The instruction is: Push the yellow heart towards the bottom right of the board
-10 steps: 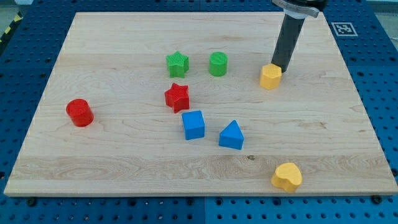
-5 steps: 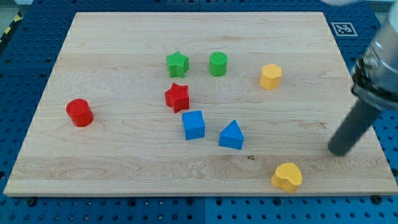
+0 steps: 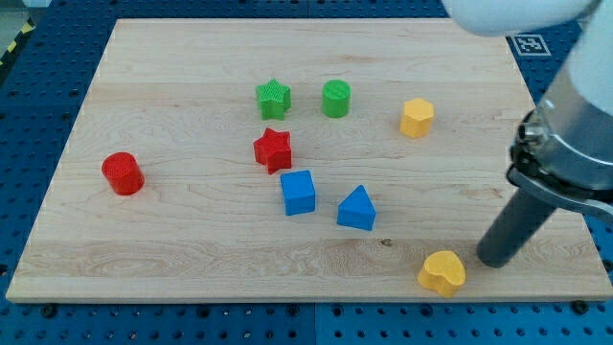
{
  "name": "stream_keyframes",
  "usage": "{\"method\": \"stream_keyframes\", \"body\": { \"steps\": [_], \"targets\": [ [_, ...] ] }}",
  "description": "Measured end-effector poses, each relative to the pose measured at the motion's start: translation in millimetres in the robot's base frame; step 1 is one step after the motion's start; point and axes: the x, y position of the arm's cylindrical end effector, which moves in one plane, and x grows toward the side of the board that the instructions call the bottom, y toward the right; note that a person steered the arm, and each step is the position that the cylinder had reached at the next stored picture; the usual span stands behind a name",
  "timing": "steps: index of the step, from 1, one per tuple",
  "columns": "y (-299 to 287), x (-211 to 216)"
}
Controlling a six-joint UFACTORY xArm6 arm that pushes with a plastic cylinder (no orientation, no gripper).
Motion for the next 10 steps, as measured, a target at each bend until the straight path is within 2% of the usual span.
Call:
{"method": "stream_keyframes", "body": {
  "steps": [6,7,8,10],
  "targets": [
    [-119,-12],
    [-142,19],
    [-143,32],
    [-129,32]
  ]
}}
